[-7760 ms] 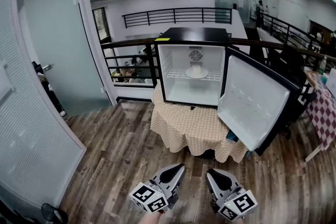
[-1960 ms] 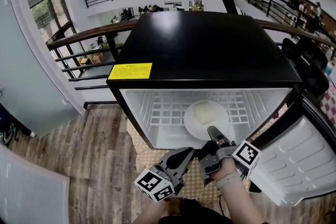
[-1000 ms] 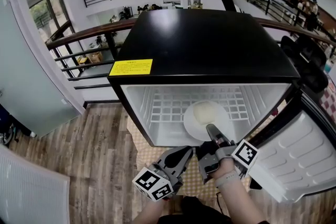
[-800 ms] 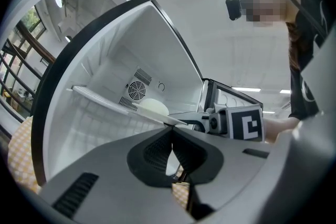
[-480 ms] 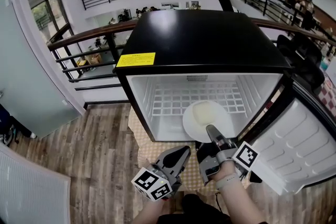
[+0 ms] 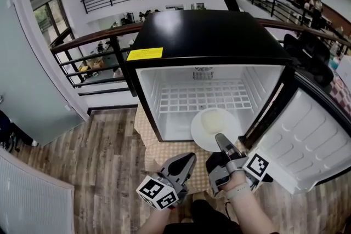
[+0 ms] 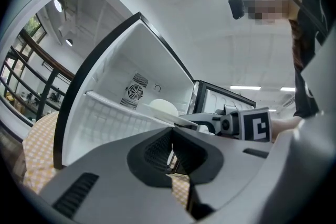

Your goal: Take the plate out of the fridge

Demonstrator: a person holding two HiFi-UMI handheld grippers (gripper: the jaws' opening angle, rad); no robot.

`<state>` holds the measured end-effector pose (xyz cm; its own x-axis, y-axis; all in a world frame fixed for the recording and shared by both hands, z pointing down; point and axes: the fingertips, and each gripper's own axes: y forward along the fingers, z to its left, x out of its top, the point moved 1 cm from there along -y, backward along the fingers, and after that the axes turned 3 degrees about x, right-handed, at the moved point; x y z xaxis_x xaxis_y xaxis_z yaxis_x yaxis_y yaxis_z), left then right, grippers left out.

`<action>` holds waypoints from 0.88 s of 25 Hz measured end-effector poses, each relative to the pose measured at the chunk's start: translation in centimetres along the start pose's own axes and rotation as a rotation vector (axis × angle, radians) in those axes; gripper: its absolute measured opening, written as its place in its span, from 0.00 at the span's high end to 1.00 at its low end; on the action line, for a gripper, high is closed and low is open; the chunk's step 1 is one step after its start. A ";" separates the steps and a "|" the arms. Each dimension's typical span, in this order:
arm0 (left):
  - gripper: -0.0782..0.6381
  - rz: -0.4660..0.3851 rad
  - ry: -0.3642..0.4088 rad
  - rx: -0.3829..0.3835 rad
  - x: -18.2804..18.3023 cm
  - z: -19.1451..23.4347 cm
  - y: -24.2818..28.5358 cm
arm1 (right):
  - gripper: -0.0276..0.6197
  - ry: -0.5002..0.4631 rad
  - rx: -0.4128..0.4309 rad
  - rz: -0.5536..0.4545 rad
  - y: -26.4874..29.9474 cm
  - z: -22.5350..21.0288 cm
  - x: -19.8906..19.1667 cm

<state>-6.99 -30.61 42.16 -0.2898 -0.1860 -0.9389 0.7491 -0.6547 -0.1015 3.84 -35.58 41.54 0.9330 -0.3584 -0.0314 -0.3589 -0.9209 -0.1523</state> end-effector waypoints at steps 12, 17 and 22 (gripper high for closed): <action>0.88 -0.001 0.018 0.035 -0.3 -1.3 -3.7 | 0.89 -0.017 0.015 0.028 -4.2 -0.8 -2.3; 0.88 0.006 0.025 0.034 -0.8 -2.1 -5.2 | 0.89 -0.013 0.021 0.023 -6.2 -1.3 -3.1; 0.88 0.014 0.025 0.036 -1.0 -3.1 -6.9 | 0.89 -0.012 0.027 0.023 -8.3 -1.9 -4.2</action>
<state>-10.01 -23.67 42.81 -0.2641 -0.1772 -0.9481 0.7309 -0.6781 -0.0768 2.90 -26.70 44.85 0.9247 -0.3778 -0.0472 -0.3799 -0.9076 -0.1785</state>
